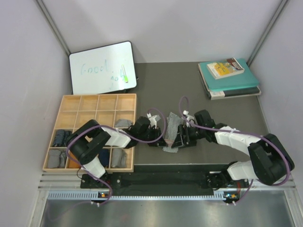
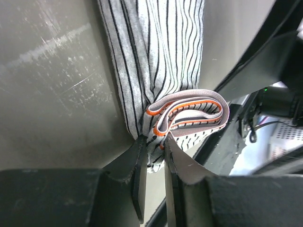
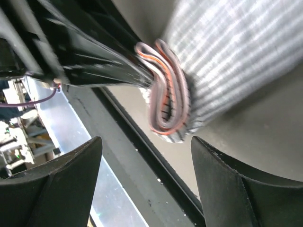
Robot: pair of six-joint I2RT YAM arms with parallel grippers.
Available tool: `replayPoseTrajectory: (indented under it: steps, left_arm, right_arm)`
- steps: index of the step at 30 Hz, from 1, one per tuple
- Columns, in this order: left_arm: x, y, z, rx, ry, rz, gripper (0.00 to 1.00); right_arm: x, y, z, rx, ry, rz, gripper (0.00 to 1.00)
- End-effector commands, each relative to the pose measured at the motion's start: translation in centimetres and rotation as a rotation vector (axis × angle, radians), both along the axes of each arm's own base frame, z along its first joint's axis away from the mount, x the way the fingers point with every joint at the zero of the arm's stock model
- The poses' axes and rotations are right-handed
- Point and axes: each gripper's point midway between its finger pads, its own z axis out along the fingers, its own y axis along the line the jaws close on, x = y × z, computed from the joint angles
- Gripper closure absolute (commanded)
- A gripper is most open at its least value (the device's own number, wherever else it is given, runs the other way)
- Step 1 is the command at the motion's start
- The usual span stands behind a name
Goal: Roll the underwear
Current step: Roll the underwear to the center of the board.
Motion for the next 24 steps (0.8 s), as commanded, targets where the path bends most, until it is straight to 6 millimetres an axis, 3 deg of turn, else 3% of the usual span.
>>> replayPoseTrajectory:
  steps: [1,12,21,23,24]
  left_arm:
    - [-2.0,1.4,-3.0,0.098,0.156,0.027,0.79]
    - [-2.5,0.5,-2.2,0.021,0.220,0.028,0.80]
    - [-2.2,0.3,-1.6,-0.004,0.219,0.034,0.79]
    - [-2.1,0.2,-1.4,-0.010,0.216,0.037,0.76]
    - [-2.0,0.1,-1.0,-0.020,0.201,0.036,0.70]
  right_arm:
    - [1.3,0.4,0.1,0.042,-0.069,-0.054,0.26]
    - [1.7,-1.5,-4.2,-0.101,-0.067,-0.121,0.29]
    - [1.0,-2.5,-5.8,-0.160,-0.034,-0.140,0.52]
    - [1.1,-2.6,-5.8,-0.166,-0.042,-0.145,0.64]
    - [1.1,-2.6,-5.9,-0.165,-0.041,-0.141,0.68]
